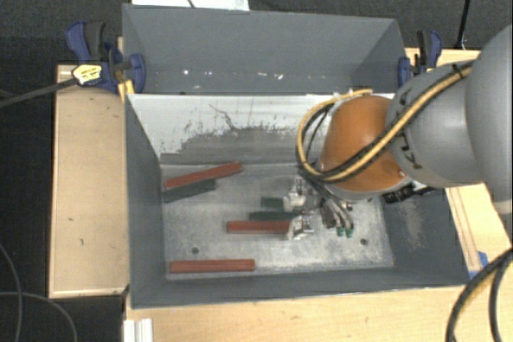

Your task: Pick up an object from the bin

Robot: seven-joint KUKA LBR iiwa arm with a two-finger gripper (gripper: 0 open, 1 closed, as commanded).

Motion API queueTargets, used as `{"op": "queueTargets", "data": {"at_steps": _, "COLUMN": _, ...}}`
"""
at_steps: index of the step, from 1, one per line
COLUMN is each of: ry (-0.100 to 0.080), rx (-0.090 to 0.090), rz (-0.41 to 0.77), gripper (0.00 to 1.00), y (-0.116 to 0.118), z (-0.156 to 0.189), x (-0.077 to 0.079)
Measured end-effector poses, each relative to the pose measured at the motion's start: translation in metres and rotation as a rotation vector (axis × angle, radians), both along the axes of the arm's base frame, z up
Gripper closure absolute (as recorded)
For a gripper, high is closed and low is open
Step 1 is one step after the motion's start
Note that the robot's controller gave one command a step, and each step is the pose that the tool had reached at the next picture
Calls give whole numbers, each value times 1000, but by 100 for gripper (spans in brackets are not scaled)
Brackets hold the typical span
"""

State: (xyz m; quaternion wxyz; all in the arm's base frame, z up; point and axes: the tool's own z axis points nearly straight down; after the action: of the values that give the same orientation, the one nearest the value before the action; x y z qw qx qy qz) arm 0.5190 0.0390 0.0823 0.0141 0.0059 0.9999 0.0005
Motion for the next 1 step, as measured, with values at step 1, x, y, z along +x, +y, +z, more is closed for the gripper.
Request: {"op": "queueTargets", "data": {"at_steps": 1, "ry": 0, "rx": 0, "rz": 0, "gripper": 100, "y": 0, "z": 0, "x": 0}}
